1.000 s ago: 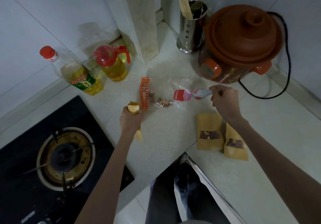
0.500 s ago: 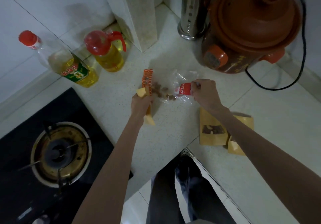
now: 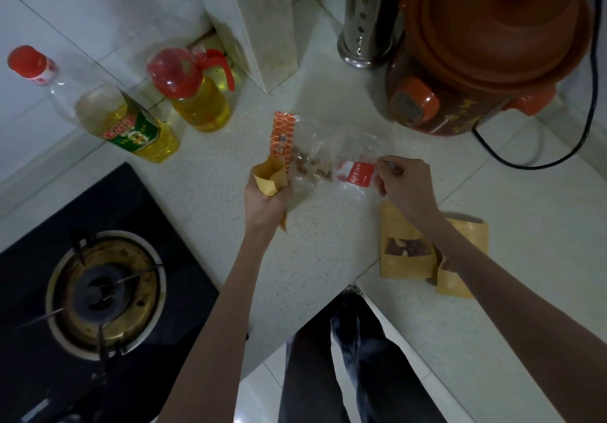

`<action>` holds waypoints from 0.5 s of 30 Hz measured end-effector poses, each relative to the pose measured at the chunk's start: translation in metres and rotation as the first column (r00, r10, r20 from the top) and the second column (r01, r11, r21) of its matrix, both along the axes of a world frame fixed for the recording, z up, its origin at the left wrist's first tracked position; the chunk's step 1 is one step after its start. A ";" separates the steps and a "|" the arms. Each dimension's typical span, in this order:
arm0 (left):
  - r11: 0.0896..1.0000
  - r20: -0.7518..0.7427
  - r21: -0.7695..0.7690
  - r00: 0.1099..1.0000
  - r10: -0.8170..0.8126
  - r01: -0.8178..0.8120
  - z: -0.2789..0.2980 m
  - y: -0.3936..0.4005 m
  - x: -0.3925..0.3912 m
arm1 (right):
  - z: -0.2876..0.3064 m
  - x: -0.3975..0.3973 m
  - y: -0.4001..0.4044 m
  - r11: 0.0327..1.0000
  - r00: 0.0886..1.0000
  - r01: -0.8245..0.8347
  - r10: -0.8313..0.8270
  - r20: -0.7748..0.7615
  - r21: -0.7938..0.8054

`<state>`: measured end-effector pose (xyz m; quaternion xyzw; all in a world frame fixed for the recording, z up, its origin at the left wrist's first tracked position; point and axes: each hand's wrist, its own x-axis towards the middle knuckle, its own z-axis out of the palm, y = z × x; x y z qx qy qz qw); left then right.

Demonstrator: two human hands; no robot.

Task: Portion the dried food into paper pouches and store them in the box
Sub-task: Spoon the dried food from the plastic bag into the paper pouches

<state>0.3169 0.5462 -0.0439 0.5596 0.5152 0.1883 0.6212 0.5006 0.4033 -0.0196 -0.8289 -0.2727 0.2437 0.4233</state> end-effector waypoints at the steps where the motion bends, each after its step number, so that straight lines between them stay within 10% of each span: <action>1: 1.000 0.017 0.021 1.000 -0.017 0.016 0.000 -0.002 -0.002 | 0.000 0.000 -0.001 1.000 0.999 -0.014 0.014 0.030 0.011; 15: 0.993 0.057 0.073 0.994 -0.098 0.093 -0.011 -0.001 0.001 | 0.002 -0.004 0.029 0.962 0.940 -0.114 0.185 0.288 -0.247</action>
